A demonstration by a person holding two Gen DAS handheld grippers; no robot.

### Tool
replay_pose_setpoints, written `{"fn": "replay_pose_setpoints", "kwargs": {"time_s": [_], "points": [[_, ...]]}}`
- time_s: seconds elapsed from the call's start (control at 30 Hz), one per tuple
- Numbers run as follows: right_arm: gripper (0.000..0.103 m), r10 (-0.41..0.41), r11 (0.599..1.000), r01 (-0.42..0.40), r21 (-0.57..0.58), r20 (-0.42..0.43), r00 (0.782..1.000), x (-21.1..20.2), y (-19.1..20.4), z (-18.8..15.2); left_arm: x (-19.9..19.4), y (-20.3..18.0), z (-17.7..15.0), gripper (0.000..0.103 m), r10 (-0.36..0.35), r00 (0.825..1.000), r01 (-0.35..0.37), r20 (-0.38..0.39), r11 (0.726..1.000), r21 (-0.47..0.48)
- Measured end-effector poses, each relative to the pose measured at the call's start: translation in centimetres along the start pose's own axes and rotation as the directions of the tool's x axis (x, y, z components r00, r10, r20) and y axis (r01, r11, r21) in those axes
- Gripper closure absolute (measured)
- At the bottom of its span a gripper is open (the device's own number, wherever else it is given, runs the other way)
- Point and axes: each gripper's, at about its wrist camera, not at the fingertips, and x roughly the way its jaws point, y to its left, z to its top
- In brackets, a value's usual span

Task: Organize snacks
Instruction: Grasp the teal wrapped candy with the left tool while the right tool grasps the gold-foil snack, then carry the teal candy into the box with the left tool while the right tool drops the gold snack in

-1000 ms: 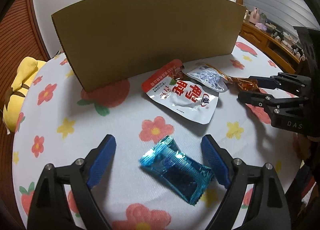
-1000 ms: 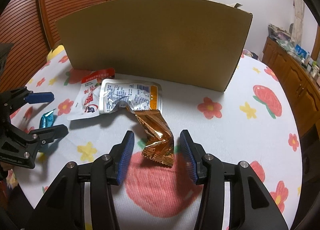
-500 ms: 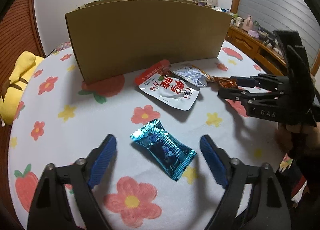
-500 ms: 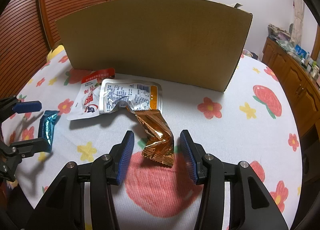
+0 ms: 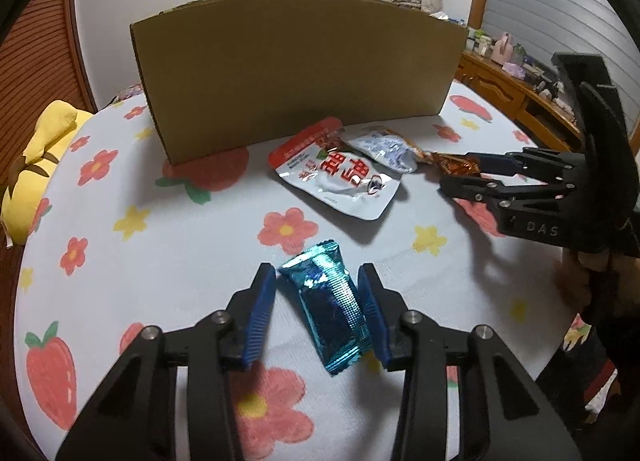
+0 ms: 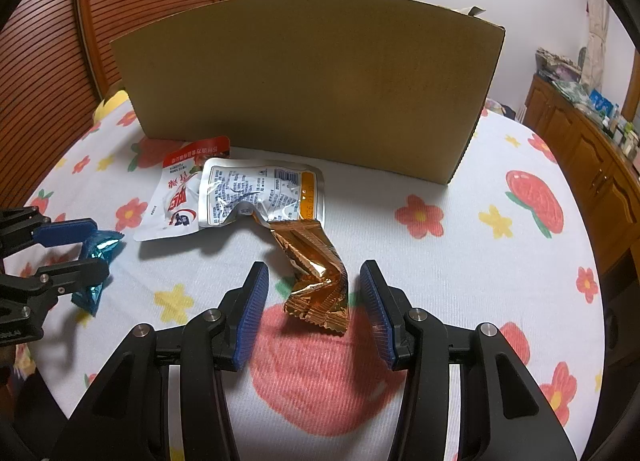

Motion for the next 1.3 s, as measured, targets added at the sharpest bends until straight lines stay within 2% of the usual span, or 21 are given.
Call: {"fn": "replay_pose_setpoints", "kwargs": {"time_s": [0.07, 0.17, 0.27, 0.57, 0.8, 1.0, 1.3], "points": [[0.055, 0.0, 1.0, 0.0, 0.0, 0.0, 1.0, 0.0, 0.0, 0.0, -0.1, 0.0, -0.1, 0.062, 0.008, 1.0, -0.008, 0.007, 1.0, 0.008], [0.055, 0.0, 1.0, 0.0, 0.0, 0.0, 1.0, 0.0, 0.0, 0.0, -0.3, 0.2, -0.3, 0.077, 0.014, 1.0, -0.014, 0.016, 1.0, 0.008], [0.055, -0.001, 1.0, 0.001, -0.001, 0.0, 1.0, 0.0, 0.0, 0.0, -0.4, 0.4, -0.5, 0.081, 0.003, 1.0, -0.003, 0.019, 1.0, -0.001], [0.056, -0.006, 1.0, 0.006, -0.004, 0.004, 1.0, 0.0, 0.1, 0.0, -1.6, 0.6, -0.7, 0.081, -0.019, 0.998, 0.02, 0.065, 1.0, -0.019], [0.08, -0.011, 1.0, 0.011, -0.013, 0.016, 1.0, -0.2, 0.4, -0.1, -2.5, 0.7, -0.3, 0.081, -0.012, 0.995, 0.013, 0.098, 1.0, -0.017], [0.081, -0.004, 1.0, 0.004, -0.011, 0.03, 1.0, -0.5, 0.2, 0.0, -3.4, 0.8, 0.5, 0.081, -0.008, 0.992, 0.01, 0.129, 1.0, -0.014], [0.081, 0.003, 1.0, -0.001, -0.018, 0.109, 0.994, -3.3, 0.1, 0.6, -4.5, 1.2, 3.2, 0.081, 0.002, 0.984, -0.001, 0.179, 1.0, -0.003]]}}
